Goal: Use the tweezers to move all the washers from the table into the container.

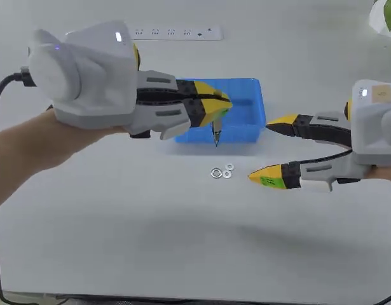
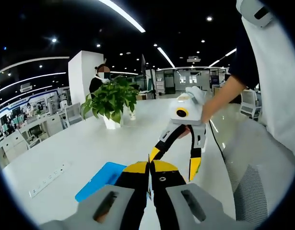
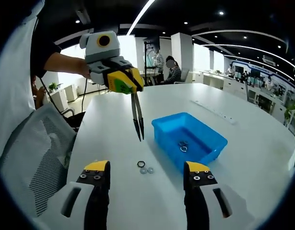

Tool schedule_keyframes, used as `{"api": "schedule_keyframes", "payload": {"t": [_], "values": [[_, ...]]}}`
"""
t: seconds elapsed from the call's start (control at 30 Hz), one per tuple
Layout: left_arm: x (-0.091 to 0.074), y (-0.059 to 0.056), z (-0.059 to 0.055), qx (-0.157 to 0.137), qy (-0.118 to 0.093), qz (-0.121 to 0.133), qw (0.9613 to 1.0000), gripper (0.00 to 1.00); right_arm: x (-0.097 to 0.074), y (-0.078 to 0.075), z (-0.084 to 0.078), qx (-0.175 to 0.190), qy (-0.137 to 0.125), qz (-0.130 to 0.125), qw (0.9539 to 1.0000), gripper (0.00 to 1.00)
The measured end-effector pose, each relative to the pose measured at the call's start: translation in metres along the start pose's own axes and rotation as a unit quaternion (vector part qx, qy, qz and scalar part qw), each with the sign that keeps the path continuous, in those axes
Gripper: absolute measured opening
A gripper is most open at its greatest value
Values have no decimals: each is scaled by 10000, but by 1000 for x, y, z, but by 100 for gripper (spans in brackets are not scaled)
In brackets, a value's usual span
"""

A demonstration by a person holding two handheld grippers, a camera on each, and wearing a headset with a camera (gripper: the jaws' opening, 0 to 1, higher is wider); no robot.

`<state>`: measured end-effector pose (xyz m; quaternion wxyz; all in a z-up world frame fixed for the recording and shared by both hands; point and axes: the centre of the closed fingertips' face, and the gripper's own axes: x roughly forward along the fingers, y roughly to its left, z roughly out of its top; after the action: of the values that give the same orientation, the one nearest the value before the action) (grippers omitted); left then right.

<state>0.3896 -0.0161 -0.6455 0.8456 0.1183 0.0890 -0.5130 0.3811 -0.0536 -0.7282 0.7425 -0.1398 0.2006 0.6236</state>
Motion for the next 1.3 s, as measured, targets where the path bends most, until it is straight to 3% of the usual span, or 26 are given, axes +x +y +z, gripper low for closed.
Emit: {"api": "schedule_keyframes", "payload": {"t": [0.2, 0.4, 0.6, 0.8, 1.07, 1.3], "values": [[-2, -12, -13, 62, 71, -44, 9999, 5, -7, 7, -8, 77, 27, -22, 10000, 66], [0, -21, -22, -76, 53, -69, 9999, 5, -13, 16, -16, 211, 25, -15, 9998, 72], [6, -29, -25, -16, 9, -196, 9998, 5, -12, 27, -24, 331, 118, 130, 9993, 86], [8, -22, -33, -40, 27, -126, 9999, 5, -8, 34, -27, 425, 110, 229, 9988, 90], [12, -18, -36, -158, -122, -156, 9997, 5, 0, 41, -29, 525, 103, 391, 9978, 98], [17, -19, -47, -201, -26, -189, 9996, 5, 3, 46, -32, 627, 107, 485, 9968, 100]]}}
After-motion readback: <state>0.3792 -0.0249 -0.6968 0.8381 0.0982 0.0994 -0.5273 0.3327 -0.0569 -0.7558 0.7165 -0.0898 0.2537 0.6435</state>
